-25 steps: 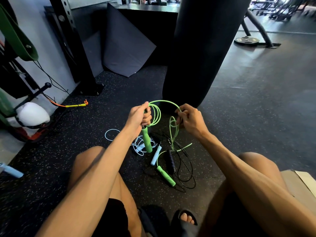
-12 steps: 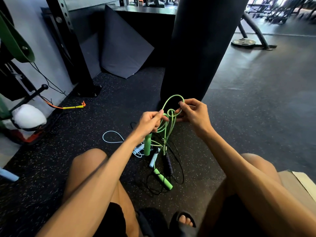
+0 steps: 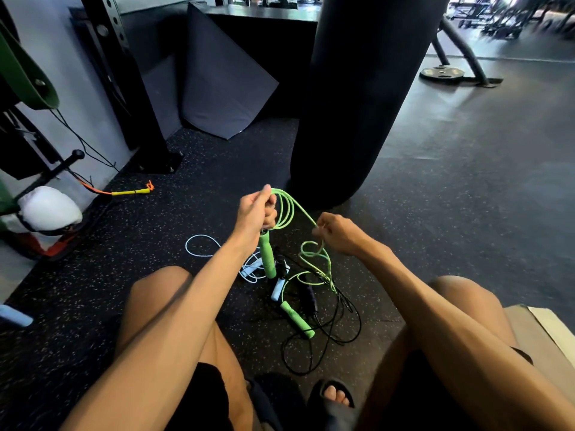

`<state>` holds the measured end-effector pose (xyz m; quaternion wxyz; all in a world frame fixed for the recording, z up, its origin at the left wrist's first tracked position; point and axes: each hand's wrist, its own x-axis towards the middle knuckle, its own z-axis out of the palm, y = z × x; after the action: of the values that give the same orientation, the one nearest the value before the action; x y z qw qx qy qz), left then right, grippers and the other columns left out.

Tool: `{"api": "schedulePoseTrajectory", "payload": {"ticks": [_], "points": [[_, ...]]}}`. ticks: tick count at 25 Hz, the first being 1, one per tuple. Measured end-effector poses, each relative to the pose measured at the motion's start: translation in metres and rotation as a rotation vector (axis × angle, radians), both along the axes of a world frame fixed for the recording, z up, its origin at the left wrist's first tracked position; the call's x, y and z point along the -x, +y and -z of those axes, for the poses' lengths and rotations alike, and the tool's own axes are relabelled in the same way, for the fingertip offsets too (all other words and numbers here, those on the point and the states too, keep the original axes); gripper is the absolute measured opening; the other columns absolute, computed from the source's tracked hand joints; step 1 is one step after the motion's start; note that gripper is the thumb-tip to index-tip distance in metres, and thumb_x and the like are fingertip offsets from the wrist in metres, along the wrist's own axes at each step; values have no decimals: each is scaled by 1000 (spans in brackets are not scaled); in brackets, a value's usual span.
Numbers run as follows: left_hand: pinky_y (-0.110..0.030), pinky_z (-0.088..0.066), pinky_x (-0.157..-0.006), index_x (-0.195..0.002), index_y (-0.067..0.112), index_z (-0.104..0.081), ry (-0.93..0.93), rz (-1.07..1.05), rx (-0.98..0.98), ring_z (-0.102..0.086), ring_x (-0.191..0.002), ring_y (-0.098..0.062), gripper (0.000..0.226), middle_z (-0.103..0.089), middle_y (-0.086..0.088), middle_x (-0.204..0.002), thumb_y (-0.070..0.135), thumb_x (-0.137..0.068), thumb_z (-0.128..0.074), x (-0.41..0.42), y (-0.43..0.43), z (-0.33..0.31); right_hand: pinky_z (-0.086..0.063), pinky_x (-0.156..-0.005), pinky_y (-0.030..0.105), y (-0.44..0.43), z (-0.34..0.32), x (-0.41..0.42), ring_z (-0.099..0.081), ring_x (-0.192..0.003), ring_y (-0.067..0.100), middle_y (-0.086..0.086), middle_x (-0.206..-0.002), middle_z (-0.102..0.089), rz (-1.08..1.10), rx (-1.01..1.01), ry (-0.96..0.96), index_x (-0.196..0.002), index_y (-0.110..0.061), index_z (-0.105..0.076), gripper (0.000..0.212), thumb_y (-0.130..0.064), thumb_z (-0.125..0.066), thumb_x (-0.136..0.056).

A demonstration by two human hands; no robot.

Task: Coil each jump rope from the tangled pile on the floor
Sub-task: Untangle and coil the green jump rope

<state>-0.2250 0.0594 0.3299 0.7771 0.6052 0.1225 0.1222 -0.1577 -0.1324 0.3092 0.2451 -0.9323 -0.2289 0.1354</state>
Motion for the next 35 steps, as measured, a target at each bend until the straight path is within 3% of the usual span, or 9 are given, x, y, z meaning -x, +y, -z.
{"api": "schedulePoseTrajectory", "payload": {"ticks": [3, 6, 13, 16, 21, 27, 31, 33, 35], "points": [[-19, -19, -37, -73, 12, -47, 0, -19, -1, -20, -38, -5, 36, -26, 10, -46, 27, -105, -41, 0, 0, 1, -45, -67, 26, 1, 7, 5, -65, -80, 22, 9, -90, -70, -124, 54, 106, -88, -19, -54, 10, -20, -62, -94], [-18, -19, -36, -72, 11, -47, 13, -69, -8, -20, -36, -4, 36, -27, 11, -44, 26, -105, -41, 0, 5, 0, -48, -55, 24, 2, 6, 8, -63, -67, 19, 8, -83, -67, -51, -25, 84, -95, -17, -49, 8, -22, -53, -100], [-17, -21, -37, -76, 5, -58, 68, -20, -235, -23, -36, -3, 40, -29, 12, -41, 24, -106, -39, -3, 0, 12, -42, -46, 27, 1, -25, 15, -52, -50, 14, 2, -61, -55, 79, -436, -207, -101, -12, -40, 12, -23, -39, -106], [-18, -22, -37, -77, 5, -58, 66, -1, -222, -23, -37, -5, 40, -28, 11, -42, 25, -106, -39, -3, -2, 11, -51, -50, 46, -1, -29, 17, -60, -52, 26, 8, -65, -62, 27, -464, -333, -101, -17, -36, 9, -25, -36, -106], [-20, -23, -39, -77, 6, -65, 89, 43, -344, -25, -37, -5, 42, -30, 11, -43, 27, -105, -41, -4, -4, 18, -54, -46, 57, -2, -33, 26, -66, -47, 37, 18, -74, -69, 92, -713, -31, -105, -14, -32, 14, -28, -32, -107], [-30, -26, -50, -68, 28, -76, 148, 256, -622, -35, -49, -17, 40, -40, 1, -51, 46, -96, -54, -4, -24, 35, -49, -43, 34, 3, -43, 24, -64, -51, 36, 18, -76, -71, 27, -803, 35, -110, -6, -37, 11, -13, -43, -104], [-30, -27, -53, -86, 19, -78, 124, 362, -636, -37, -51, -13, 47, -38, 7, -50, 60, -90, -55, -1, -37, 35, -53, -44, 41, 4, -43, 23, -64, -52, 40, 13, -79, -74, 6, -789, 25, -111, -3, -43, 15, -9, -52, -100], [-30, -31, -55, -89, 19, -77, 130, 377, -669, -39, -52, -13, 48, -41, 6, -53, 62, -88, -56, -1, -40, 34, -52, -46, 36, 3, -42, 20, -67, -55, 33, 10, -76, -75, 24, -787, -41, -104, -4, -47, 12, -12, -55, -99], [-29, -32, -53, -89, 14, -76, 141, 328, -717, -41, -51, -8, 39, -46, 6, -55, 50, -91, -61, -3, -42, 32, -49, -51, 27, 1, -39, 16, -68, -57, 21, 10, -75, -75, 42, -800, -57, -97, -6, -51, 10, -15, -55, -99]]}}
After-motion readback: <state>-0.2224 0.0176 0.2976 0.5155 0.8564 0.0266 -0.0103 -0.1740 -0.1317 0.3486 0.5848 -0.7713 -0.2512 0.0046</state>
